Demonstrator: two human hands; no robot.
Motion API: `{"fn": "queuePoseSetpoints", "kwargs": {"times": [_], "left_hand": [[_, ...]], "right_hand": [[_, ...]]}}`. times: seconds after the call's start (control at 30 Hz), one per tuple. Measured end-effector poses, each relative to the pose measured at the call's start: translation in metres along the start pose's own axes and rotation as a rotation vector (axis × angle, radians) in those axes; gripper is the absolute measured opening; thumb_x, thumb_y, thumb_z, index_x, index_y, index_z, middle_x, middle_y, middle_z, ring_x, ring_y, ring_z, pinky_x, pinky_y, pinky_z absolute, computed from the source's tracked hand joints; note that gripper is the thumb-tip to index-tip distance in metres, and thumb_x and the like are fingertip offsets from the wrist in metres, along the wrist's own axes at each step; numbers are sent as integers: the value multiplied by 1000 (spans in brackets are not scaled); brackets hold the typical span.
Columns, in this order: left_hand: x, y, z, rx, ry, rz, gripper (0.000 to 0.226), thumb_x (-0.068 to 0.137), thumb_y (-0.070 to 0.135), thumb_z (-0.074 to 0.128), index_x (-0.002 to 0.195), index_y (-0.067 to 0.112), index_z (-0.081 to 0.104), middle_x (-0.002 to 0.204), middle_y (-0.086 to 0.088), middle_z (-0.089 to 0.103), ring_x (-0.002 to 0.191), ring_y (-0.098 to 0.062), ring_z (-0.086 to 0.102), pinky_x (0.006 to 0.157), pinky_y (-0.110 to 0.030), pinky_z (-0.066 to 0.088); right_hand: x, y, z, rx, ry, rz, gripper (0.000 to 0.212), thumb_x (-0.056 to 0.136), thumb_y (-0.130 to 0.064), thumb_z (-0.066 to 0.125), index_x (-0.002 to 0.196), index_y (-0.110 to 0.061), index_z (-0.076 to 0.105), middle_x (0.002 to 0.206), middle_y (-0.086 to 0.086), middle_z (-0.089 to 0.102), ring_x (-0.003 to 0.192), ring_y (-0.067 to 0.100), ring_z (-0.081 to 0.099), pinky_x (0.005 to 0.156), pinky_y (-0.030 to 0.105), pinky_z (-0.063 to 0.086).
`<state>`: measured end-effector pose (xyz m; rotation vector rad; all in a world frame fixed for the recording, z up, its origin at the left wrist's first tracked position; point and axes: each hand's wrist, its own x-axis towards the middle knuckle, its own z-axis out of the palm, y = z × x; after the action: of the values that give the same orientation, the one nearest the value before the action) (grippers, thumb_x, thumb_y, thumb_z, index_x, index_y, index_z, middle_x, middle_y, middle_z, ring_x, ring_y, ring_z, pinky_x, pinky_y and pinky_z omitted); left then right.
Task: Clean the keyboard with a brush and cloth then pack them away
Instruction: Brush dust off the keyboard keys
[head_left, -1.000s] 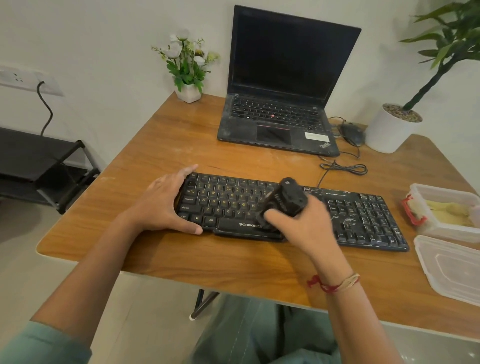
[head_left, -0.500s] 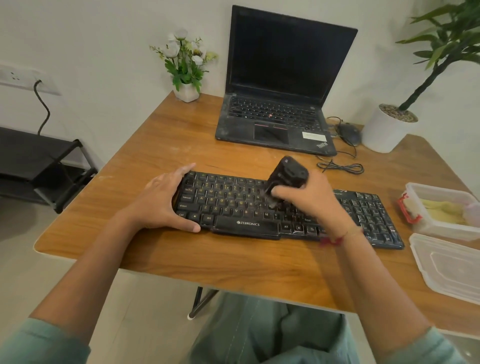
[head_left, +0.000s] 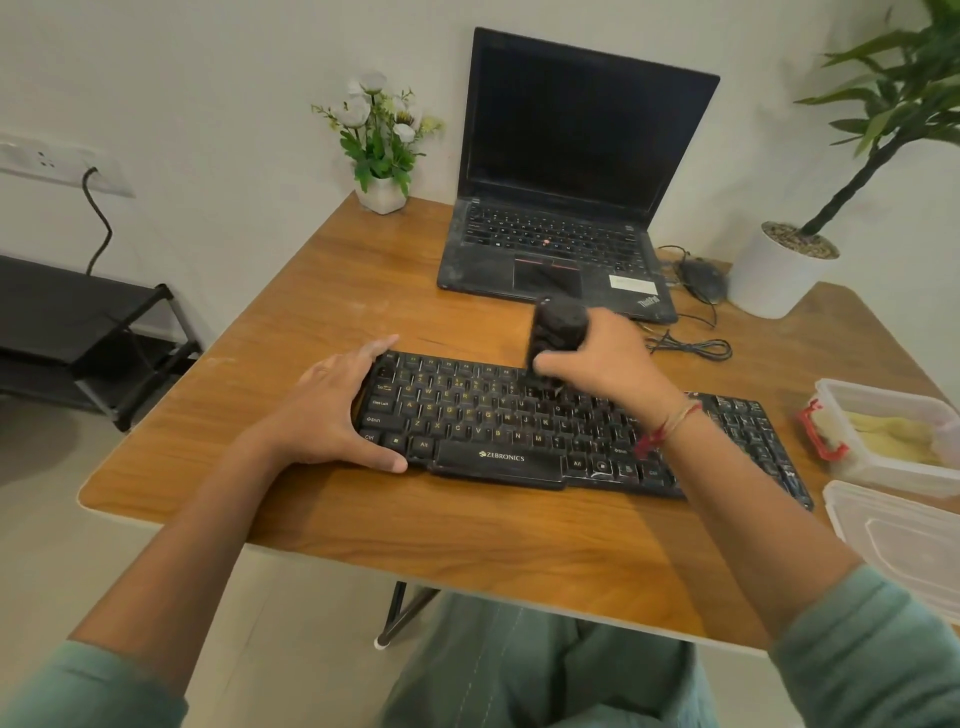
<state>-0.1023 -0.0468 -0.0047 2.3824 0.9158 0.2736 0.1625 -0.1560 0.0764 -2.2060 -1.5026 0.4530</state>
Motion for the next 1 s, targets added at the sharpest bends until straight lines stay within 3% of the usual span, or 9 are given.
{"fn": "queuePoseSetpoints", "kwargs": {"times": [0.13,0.23,0.33,0.4,0.5,0.57,0.67,0.83,1.0], "left_hand": [[0,0,0,3,3,8,140,30,96,55,149,40,9,149,10,28,133,-14,28,111,-36,18],[0,0,0,3,2,12,140,30,96,55,149,40,8,151,9,27,135,-14,26,114,-39,16],[0,0,0,7,6,10,141,30,96,55,150,39,8,151,9,26,136,-15,26,115,-41,17],[0,0,0,10,6,17,141,31,96,55,150,37,8,152,9,25,136,-15,26,115,-42,17],[0,0,0,4,-1,15,141,31,95,56,150,36,8,152,9,25,136,-14,26,116,-42,16],[0,0,0,2,-1,14,141,32,95,57,150,36,8,152,9,25,137,-15,25,116,-42,16],[1,-2,1,9,4,20,140,33,94,58,150,37,9,152,9,26,136,-15,26,115,-41,17],[1,-2,1,2,0,19,140,32,94,57,150,38,8,151,10,26,135,-14,26,115,-40,16],[1,-2,1,-6,0,13,139,31,95,57,149,40,9,151,11,26,136,-13,26,115,-39,15]], "right_hand": [[-13,-8,9,125,-286,-93,24,77,-18,73,86,-25,52,81,-5,63,62,4,61,49,12,44],[2,8,-4,237,-120,47,27,76,-19,73,98,-17,58,88,1,66,79,15,67,59,23,55],[2,10,0,48,33,37,19,75,-27,71,84,-21,57,79,0,64,74,20,63,62,31,54],[-9,0,9,29,-72,-49,18,76,-26,72,79,-21,54,77,1,64,70,19,61,61,32,53],[-22,-4,8,200,-330,-85,25,76,-21,73,96,-17,59,87,5,69,77,22,66,64,31,55],[-14,5,-2,173,-266,-54,26,77,-22,72,97,-18,56,90,5,67,81,21,67,65,30,57],[-4,19,-11,18,49,21,26,75,-28,72,92,-12,60,87,6,67,82,24,65,68,37,56],[-24,11,7,179,-265,-94,35,73,-27,75,98,-6,61,90,14,68,81,30,66,71,45,56],[-2,26,-13,114,9,33,24,76,-24,72,92,-15,58,92,8,68,83,24,66,74,42,58]]}}
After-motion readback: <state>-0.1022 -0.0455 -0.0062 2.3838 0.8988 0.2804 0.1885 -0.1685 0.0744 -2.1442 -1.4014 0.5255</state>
